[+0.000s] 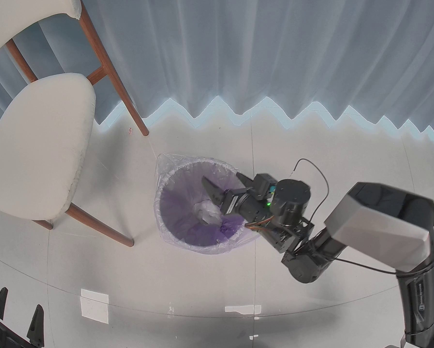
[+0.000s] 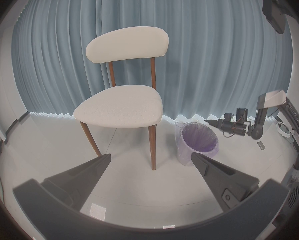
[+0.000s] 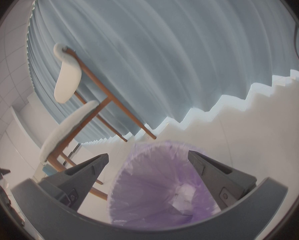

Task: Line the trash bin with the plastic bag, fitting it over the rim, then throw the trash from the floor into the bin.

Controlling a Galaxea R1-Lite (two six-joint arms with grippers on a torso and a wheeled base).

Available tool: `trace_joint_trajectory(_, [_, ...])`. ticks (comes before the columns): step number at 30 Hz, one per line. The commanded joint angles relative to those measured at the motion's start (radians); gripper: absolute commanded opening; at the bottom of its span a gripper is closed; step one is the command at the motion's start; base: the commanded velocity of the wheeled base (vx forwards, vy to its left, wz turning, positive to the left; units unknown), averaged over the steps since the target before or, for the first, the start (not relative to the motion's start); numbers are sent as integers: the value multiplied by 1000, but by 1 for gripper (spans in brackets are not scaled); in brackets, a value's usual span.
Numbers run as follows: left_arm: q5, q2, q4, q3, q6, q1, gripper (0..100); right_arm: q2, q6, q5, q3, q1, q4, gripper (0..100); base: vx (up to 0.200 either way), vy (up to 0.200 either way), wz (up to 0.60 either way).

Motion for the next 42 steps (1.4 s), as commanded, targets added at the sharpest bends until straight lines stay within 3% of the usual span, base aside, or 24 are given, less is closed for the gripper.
trace_joint_trajectory(1, [-1,-14,-1,16,-2,0,100,-364,22,-25,248,-111,6,100,0,0,0])
trace_joint_trajectory(2, [1,-14,-1,16,-2,0,100,-459,21,-22,320,-174,14,100,0,0,0])
trace_joint_trajectory(10, [1,-14,-1,15,-3,0,100,-843,-8,-16,667,-459,43,100,0,0,0])
trace_joint_trajectory(15, [1,-14,-1,15,-3,0,100,-1036,-53,-17,831,-520,46,100,0,0,0])
trace_joint_trajectory(20, [1,-14,-1,16,-2,0,100,-1234,-143,-14,1012,-649,48,100,0,0,0])
trace_joint_trajectory(25, [1,-14,-1,16,-3,0,100,-1375,-149,-14,1138,-689,65,100,0,0,0])
trace_joint_trajectory(30, [1,-14,-1,15,-5,0,100,-1613,-198,-1,1130,-683,333,100,0,0,0])
trace_joint_trajectory(31, [1,-14,-1,15,-5,0,100,-1613,-198,-1,1130,-683,333,100,0,0,0])
trace_joint_trajectory(32, [1,-14,-1,16,-5,0,100,-1714,-228,24,1133,-683,457,100,0,0,0])
trace_joint_trajectory(38, [1,-14,-1,15,-5,0,100,-1999,-252,35,1079,-688,862,100,0,0,0])
trace_joint_trajectory(42, [1,-14,-1,15,-5,0,100,-2164,-263,36,1072,-688,1063,100,0,0,0])
